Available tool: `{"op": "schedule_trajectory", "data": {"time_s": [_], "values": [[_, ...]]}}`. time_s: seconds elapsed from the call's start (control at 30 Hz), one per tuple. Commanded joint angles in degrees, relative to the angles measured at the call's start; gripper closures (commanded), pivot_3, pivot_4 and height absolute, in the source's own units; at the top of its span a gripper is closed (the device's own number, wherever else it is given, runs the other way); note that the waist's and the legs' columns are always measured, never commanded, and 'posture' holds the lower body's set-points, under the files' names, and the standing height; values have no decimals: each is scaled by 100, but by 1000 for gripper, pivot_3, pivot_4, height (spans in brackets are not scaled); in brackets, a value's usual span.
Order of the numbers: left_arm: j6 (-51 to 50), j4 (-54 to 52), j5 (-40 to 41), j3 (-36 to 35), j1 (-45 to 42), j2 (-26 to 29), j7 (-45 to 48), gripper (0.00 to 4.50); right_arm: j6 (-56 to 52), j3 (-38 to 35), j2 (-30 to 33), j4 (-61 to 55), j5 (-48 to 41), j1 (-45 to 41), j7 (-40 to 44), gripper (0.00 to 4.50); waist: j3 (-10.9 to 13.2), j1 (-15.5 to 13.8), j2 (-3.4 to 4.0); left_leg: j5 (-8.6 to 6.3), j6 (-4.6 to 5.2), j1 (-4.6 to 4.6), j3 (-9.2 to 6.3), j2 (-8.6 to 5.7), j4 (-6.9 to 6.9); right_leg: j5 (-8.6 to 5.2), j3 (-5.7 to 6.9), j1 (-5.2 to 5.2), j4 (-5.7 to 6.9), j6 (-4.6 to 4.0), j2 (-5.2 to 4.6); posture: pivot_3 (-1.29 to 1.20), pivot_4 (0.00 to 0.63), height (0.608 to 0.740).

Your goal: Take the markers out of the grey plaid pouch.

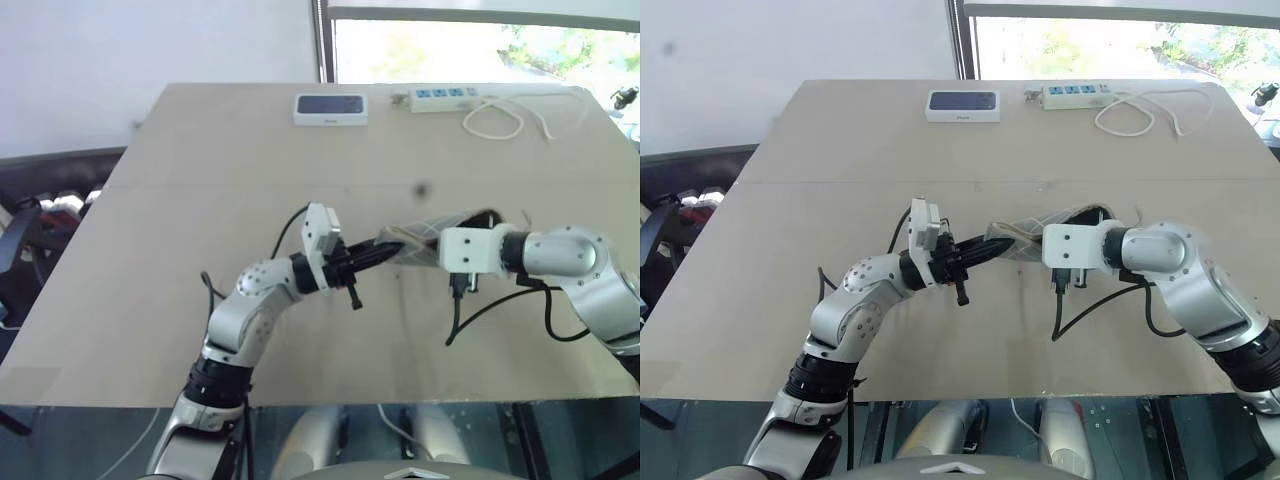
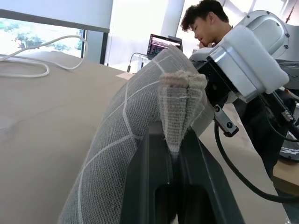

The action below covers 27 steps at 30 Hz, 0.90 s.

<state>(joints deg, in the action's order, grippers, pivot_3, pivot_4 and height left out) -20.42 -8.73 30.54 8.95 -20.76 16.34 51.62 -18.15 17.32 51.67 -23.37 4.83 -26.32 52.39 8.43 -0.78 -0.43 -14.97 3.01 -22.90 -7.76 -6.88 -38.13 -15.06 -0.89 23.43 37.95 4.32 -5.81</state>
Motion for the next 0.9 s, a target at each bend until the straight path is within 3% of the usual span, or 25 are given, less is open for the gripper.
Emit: {"op": "schedule_trajectory", "data": {"time_s": [0.03,0.2,0.47,0.67,0.9], "values": [[76,85,-6,-205,-125,-53,-139,4500,368,-308,13,-175,7,73,-21,4111,0,0,0,0,0,0,0,0,0,0,0,0,0,0,0,0,150,738],[191,202,-139,-184,-172,-87,-161,4500,-220,-612,-381,-470,-669,317,15,4111,0,3,0,0,0,0,0,0,-2,0,-1,-1,1,0,1,0,150,738],[335,96,-286,7,86,25,-36,4500,-3363,-1890,-1609,-968,-2726,96,-581,4111,0,1,0,0,0,1,-5,2,-2,1,-12,-2,2,-2,1,0,150,738],[269,-131,-259,189,226,71,29,4500,-5106,-2763,-2409,-828,-3555,-413,-1469,4111,0,11,0,0,0,1,-6,1,0,1,-13,-1,2,-2,1,0,150,738],[152,-296,-202,267,331,146,102,4500,-6338,-3438,-3026,-633,-3921,-869,-2307,4111,-1,12,1,0,0,1,-4,0,2,1,-15,0,3,-2,1,0,150,738]]}}
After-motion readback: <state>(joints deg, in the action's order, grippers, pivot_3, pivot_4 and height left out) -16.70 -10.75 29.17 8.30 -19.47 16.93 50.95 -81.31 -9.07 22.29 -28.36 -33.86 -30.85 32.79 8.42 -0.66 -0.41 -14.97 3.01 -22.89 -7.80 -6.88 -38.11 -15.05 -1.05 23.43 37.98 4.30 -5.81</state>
